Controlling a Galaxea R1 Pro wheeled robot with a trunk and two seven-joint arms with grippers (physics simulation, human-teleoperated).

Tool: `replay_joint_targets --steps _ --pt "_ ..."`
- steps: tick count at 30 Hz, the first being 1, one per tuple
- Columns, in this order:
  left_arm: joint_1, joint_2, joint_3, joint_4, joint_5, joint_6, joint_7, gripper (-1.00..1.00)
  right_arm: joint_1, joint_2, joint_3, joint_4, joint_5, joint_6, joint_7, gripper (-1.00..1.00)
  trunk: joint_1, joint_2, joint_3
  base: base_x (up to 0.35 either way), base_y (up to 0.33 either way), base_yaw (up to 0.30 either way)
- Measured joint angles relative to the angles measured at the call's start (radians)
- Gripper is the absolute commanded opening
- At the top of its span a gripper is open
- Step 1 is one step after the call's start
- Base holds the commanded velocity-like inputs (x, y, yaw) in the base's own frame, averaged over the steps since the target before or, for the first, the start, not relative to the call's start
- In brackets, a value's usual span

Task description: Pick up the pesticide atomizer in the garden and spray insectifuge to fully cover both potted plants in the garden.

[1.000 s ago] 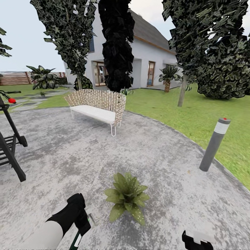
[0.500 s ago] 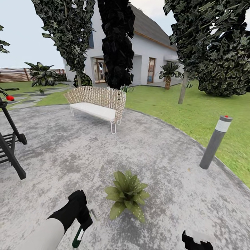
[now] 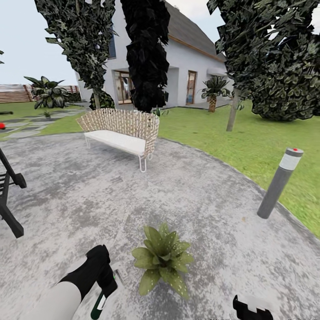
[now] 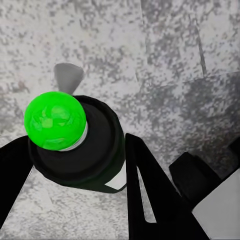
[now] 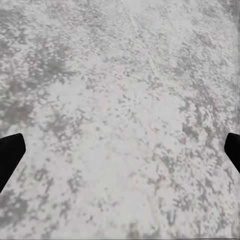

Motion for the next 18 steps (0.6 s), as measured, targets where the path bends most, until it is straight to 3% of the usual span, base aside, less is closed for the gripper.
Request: replay_joint_targets --steps 7,15,18 --pt "0.003 0.025 0.001 0.002 -0.007 -0.002 0.003 -1.00 0.000 -0.002 -0.001 0.000 0.000 0.000 0.000 1.00 0.000 0.000 -0.002 -0.053 0.036 -0.252" --pt "0.001 0.038 0.002 0.001 -0.009 0.000 0.002 -1.00 0.000 -0.002 -0.002 0.000 0.000 0.000 0.000 1.00 0.001 0.000 -0.012 -0.258 0.197 -0.179" --pt "-0.005 0.036 0.004 0.001 -0.008 0.001 0.000 -1.00 0.000 -0.002 -0.002 0.000 0.000 0.000 0.001 1.00 0.000 0.000 -0.016 -0.080 0.308 -0.171"
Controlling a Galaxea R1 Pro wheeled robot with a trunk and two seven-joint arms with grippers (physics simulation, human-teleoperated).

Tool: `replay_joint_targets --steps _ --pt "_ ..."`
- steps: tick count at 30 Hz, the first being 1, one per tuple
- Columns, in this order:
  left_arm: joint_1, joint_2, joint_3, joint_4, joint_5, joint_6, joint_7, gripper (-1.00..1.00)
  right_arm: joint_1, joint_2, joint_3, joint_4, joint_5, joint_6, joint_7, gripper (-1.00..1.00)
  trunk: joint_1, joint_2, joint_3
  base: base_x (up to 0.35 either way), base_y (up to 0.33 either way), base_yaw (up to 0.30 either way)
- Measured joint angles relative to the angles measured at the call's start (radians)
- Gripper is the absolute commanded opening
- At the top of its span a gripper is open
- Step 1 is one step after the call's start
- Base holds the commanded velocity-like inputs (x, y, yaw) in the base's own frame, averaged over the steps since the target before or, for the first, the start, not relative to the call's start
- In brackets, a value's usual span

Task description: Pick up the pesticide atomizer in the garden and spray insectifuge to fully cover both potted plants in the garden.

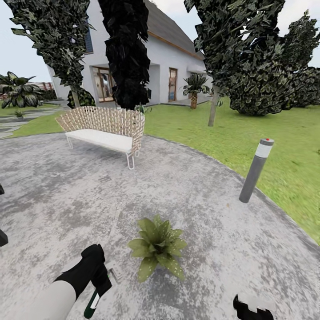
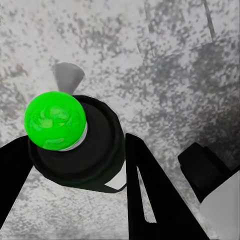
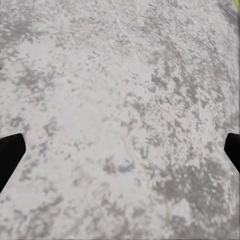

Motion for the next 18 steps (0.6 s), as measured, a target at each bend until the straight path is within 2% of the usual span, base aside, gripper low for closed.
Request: replay_joint_targets --steps 7,10,12,13,14,16,18 --pt "0.007 -0.019 -0.001 0.002 0.004 -0.002 0.003 -1.00 0.000 0.000 0.000 0.000 0.000 0.000 0.000 1.00 -0.001 0.000 -0.010 0.182 0.273 -0.171" --pt "0.007 -0.064 -0.003 0.001 0.011 0.001 0.002 -1.00 0.000 0.000 0.000 0.000 0.000 0.000 0.000 1.00 -0.001 0.000 -0.014 0.240 0.231 -0.171" --pt "0.005 -0.082 -0.006 0.000 0.007 0.000 0.000 -1.00 0.000 0.000 0.000 -0.001 0.000 0.000 0.000 1.00 -0.001 0.000 -0.017 0.242 0.228 -0.170" --pt "0.003 -0.078 -0.005 0.000 0.003 -0.004 -0.002 -1.00 0.000 0.000 0.000 -0.001 0.000 0.000 0.000 1.00 -0.001 0.000 -0.018 0.238 0.233 -0.170" --pt "0.002 -0.060 -0.004 -0.001 0.000 -0.009 -0.005 -1.00 0.000 0.000 0.000 0.000 0.000 0.000 0.000 1.00 -0.001 0.000 -0.019 0.208 0.259 -0.170" --pt "-0.001 -0.001 0.001 -0.001 0.000 -0.015 -0.019 -1.00 0.000 0.000 0.000 0.000 0.000 0.000 0.000 1.00 0.000 0.000 -0.022 0.133 0.291 -0.170" --pt "-0.005 0.049 0.001 -0.005 0.005 -0.018 -0.070 -1.00 0.000 0.000 0.000 0.000 0.000 0.000 0.000 1.00 0.000 0.000 -0.025 -0.061 0.296 -0.170"
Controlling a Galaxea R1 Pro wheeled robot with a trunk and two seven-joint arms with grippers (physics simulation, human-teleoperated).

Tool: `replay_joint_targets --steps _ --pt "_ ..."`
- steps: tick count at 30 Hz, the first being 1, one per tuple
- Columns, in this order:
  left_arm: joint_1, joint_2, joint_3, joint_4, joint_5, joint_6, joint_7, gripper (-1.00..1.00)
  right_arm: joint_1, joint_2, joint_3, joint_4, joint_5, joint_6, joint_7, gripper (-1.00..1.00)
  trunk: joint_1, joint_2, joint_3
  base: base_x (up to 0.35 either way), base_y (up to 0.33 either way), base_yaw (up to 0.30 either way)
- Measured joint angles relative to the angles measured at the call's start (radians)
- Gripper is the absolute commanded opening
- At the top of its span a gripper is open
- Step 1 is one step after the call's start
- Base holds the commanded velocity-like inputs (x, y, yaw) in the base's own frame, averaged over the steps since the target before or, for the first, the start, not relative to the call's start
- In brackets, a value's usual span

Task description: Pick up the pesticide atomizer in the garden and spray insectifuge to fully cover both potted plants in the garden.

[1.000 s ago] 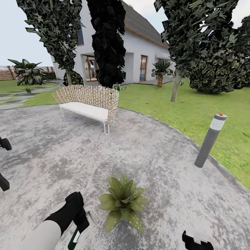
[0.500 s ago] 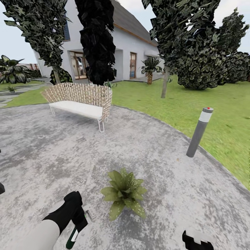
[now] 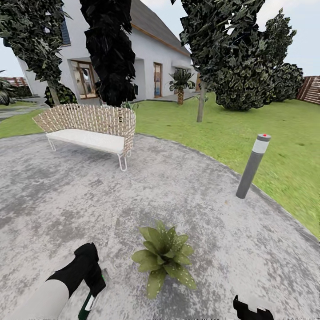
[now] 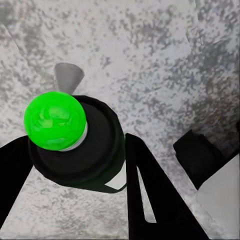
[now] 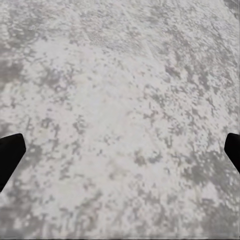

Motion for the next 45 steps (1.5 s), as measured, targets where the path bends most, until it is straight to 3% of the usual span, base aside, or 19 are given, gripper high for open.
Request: replay_joint_targets --steps 3,6,11,20,22,24,26,27,29,34,36,38,45 --pt "-0.003 0.018 0.000 -0.050 -0.002 -0.001 -0.063 -1.00 0.000 0.000 0.000 0.000 0.000 0.000 0.000 1.00 0.000 0.000 -0.004 -0.120 0.295 -0.170" --pt "-0.007 0.009 -0.008 -0.114 -0.002 -0.003 -0.136 -1.00 0.000 -0.003 -0.002 -0.001 0.000 0.000 0.000 1.00 0.000 0.000 -0.008 0.027 0.323 -0.169" --pt "-0.009 0.003 -0.118 -0.129 -0.004 -0.008 -0.227 -1.00 0.000 -0.003 -0.002 -0.013 -0.001 -0.001 -0.001 1.00 0.000 0.000 -0.015 0.167 0.131 -0.168" --pt "-0.016 0.003 -0.127 -0.189 -0.005 -0.004 -0.247 -1.00 0.000 -0.002 -0.001 -0.014 -0.001 -0.001 0.000 1.00 0.000 0.000 -0.028 0.009 0.003 -0.128" --pt "-0.040 0.001 -0.127 -0.191 -0.004 -0.002 -0.257 -1.00 0.000 -0.001 0.002 -0.013 0.000 0.000 -0.001 1.00 0.000 0.000 -0.029 0.000 0.000 -0.014" --pt "-0.081 -0.003 -0.132 -0.190 -0.004 0.004 -0.305 -1.00 0.000 -0.001 0.004 -0.013 0.002 0.000 0.001 1.00 0.000 0.000 -0.029 0.000 0.000 -0.004" --pt "-0.124 -0.006 -0.172 -0.191 -0.045 0.008 -0.407 -1.00 0.000 -0.002 0.006 -0.012 0.003 0.000 0.003 1.00 0.000 0.000 -0.029 0.000 0.000 -0.001" --pt "-0.136 -0.017 -0.189 -0.192 -0.093 0.010 -0.446 -1.00 0.000 -0.002 0.006 -0.012 0.004 0.000 0.004 1.00 0.000 0.000 -0.029 0.000 0.000 0.000" --pt "-0.153 -0.048 -0.200 -0.193 -0.140 0.014 -0.476 -1.00 0.000 -0.002 0.006 -0.012 0.004 0.000 0.004 1.00 0.000 0.000 -0.029 0.000 0.000 0.000" --pt "-0.208 -0.087 -0.201 -0.192 -0.148 0.022 -0.493 -1.00 0.000 -0.001 0.005 -0.013 0.002 0.000 0.001 1.00 0.000 0.000 -0.030 0.000 0.000 -0.068" --pt "-0.211 -0.079 -0.198 -0.191 -0.149 0.021 -0.493 -1.00 0.000 -0.002 0.004 -0.012 0.002 0.001 0.001 1.00 0.000 0.000 -0.030 0.000 0.000 -0.231" --pt "-0.209 -0.055 -0.197 -0.190 -0.151 0.018 -0.493 -1.00 0.000 -0.002 0.003 -0.012 0.002 0.001 0.001 1.00 0.000 0.000 -0.031 0.000 0.000 -0.232" --pt "-0.198 0.123 -0.192 -0.180 -0.148 0.004 -0.493 -1.00 0.000 -0.001 0.003 -0.013 0.002 0.001 0.002 1.00 0.000 0.000 -0.040 0.000 0.000 -0.147"
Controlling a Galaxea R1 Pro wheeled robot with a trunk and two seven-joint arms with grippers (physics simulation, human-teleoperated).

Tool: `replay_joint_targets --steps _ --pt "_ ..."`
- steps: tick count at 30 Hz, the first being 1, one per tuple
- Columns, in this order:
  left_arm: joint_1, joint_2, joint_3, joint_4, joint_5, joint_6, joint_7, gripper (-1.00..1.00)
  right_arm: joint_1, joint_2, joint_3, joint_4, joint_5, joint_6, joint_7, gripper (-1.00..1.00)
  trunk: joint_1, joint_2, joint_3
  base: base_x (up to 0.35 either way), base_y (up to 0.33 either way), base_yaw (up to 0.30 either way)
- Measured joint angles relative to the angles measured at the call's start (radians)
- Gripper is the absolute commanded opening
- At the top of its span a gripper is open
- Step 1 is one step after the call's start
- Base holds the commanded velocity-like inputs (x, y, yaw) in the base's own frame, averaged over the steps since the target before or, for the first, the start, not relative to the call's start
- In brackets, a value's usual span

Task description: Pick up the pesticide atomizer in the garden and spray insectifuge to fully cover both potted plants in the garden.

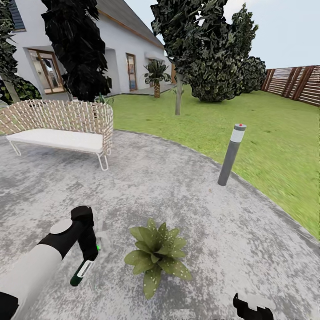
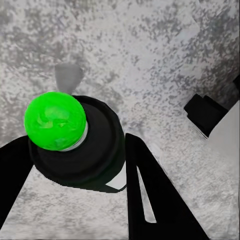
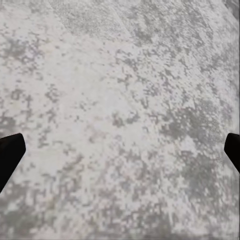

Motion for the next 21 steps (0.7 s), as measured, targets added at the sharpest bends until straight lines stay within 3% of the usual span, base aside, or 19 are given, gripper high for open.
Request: replay_joint_targets --steps 2,4,8,10,12,15,19,21 --pt "0.001 0.018 -0.001 0.003 0.006 0.000 0.000 -1.00 0.000 0.001 0.001 0.000 0.000 0.000 0.000 1.00 0.000 0.000 -0.002 0.000 0.000 -0.018" --pt "-0.001 0.012 -0.002 0.001 0.009 0.003 0.000 -1.00 0.000 0.001 0.001 0.001 0.000 0.000 0.000 1.00 0.000 0.000 -0.003 0.000 0.000 -0.005" --pt "0.000 -0.057 -0.005 -0.003 0.001 0.001 0.000 -1.00 0.000 0.000 0.001 0.000 0.000 -0.001 -0.001 1.00 0.000 0.000 -0.003 0.000 0.000 -0.001" --pt "0.016 -0.075 -0.005 0.003 0.008 0.003 0.000 -1.00 0.000 0.001 0.002 0.000 0.000 -0.001 -0.001 1.00 0.000 0.000 -0.003 0.000 0.000 0.000" --pt "0.059 -0.096 -0.002 0.005 0.035 0.005 0.022 -1.00 0.000 0.001 0.001 0.000 0.000 -0.001 -0.001 1.00 0.000 0.000 -0.003 0.000 0.000 0.000" --pt "0.150 -0.156 -0.006 0.004 0.049 0.002 0.059 -1.00 0.000 0.001 0.001 0.001 0.000 -0.001 -0.001 1.00 0.000 0.000 -0.003 0.000 0.000 0.000" --pt "0.188 -0.170 0.000 0.004 0.047 0.006 0.070 -1.00 0.000 0.001 0.002 0.001 0.000 0.000 -0.001 1.00 0.000 0.000 -0.003 0.000 0.000 0.000" --pt "0.181 -0.161 0.044 -0.001 0.048 0.011 0.076 -1.00 0.000 0.001 0.002 0.001 0.000 -0.001 -0.001 1.00 0.000 0.000 -0.003 0.000 0.000 0.000"
